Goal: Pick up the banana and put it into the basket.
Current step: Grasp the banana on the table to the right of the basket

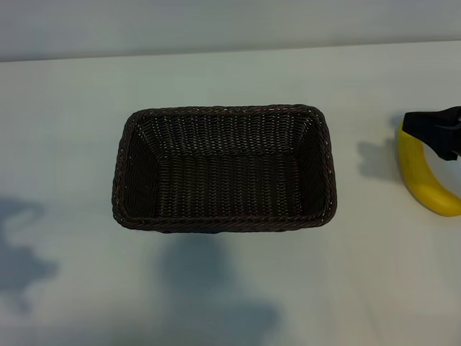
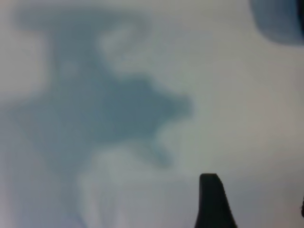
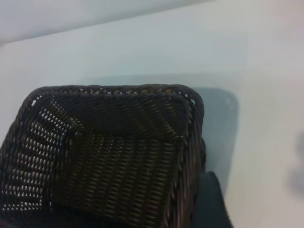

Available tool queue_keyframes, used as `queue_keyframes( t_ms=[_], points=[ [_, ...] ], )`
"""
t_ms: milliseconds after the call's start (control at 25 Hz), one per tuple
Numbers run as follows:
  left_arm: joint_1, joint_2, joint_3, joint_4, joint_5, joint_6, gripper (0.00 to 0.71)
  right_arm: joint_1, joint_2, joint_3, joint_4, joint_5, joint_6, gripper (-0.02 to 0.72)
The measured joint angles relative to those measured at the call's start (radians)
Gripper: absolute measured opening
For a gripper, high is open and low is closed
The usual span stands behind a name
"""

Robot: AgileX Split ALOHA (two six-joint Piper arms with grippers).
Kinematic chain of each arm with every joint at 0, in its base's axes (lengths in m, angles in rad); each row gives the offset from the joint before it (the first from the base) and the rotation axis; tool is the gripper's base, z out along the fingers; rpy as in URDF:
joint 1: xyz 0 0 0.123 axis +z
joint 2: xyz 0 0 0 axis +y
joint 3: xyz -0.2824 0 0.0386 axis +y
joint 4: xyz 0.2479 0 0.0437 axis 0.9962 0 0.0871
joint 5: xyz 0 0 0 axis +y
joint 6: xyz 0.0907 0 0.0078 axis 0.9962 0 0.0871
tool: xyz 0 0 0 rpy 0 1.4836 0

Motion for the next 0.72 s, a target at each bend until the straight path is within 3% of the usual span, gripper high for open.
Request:
queue_keyframes(
  t_ms=[280,720],
  points=[
    [0.0,-0.105,0.025,0.051,-0.002,-0.016,0.479,0.0,0.0,0.0,0.0,0.0,0.0,0.487],
    [0.0,-0.113,0.113,0.071,-0.042,-0.08,0.479,0.0,0.0,0.0,0.0,0.0,0.0,0.487]
  ],
)
